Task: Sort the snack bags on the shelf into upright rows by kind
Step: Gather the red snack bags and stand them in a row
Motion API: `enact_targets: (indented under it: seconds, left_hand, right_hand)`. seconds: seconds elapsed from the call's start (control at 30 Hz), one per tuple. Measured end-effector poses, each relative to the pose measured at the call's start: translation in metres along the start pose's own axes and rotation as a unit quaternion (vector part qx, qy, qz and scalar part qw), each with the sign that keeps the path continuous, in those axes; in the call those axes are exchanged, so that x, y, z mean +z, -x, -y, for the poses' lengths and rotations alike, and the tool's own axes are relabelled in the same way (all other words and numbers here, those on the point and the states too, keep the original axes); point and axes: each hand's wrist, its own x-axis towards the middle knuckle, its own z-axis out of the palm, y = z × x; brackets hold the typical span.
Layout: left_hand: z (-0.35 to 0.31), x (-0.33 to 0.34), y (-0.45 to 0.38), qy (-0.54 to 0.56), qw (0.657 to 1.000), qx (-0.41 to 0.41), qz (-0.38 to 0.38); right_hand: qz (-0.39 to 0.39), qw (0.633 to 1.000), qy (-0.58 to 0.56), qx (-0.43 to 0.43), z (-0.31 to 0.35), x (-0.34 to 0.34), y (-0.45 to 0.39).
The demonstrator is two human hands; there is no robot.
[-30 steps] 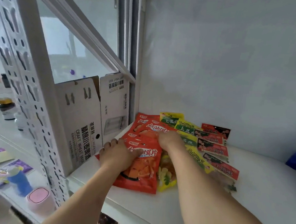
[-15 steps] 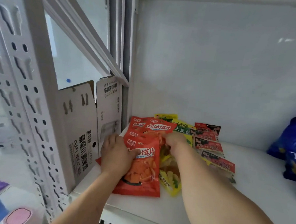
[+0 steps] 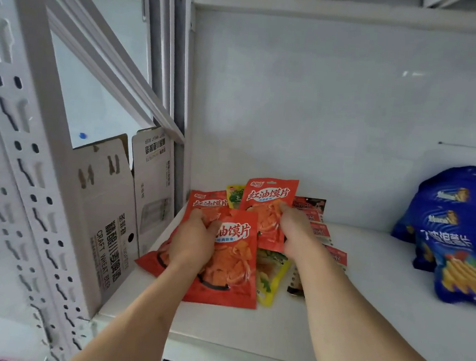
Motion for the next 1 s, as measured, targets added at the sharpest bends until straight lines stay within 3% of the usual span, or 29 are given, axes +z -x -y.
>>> enact_targets:
  seconds: [0.2, 0.4, 0.5, 0.73, 0.9, 1.0]
  left_hand:
    - [-0.013, 0.006, -0.007, 0.168, 0.982, -0.062, 0.053]
    - [-0.015, 0.009, -0.007, 0.325, 0.920, -0.146, 0.165]
    - [-0.016, 0.011, -0.005, 0.354, 0.901, -0.152, 0.200]
    - [-0.021, 0.022, 0.005, 0.369, 0.902, -0.113, 0.193]
    - [-0.023, 0.022, 0.017, 0.411, 0.861, -0.107, 0.281]
    - [-0.024, 0.024, 0.020, 0.380, 0.866, -0.081, 0.315]
  right_hand:
    - [0.017, 0.999, -0.039, -0.008, -0.007, -0.020, -0.001]
    - [0.074, 0.996, -0.033, -0.021, -0.013, -0.036, 0.005]
    - [0.075, 0.996, -0.032, -0.027, -0.015, -0.040, 0.008]
    - [0.046, 0.996, -0.049, -0.055, -0.018, -0.051, 0.015]
    - [0.017, 0.995, -0.084, -0.055, -0.018, -0.061, 0.018]
    - [0.003, 0.994, -0.099, -0.055, -0.018, -0.070, 0.020]
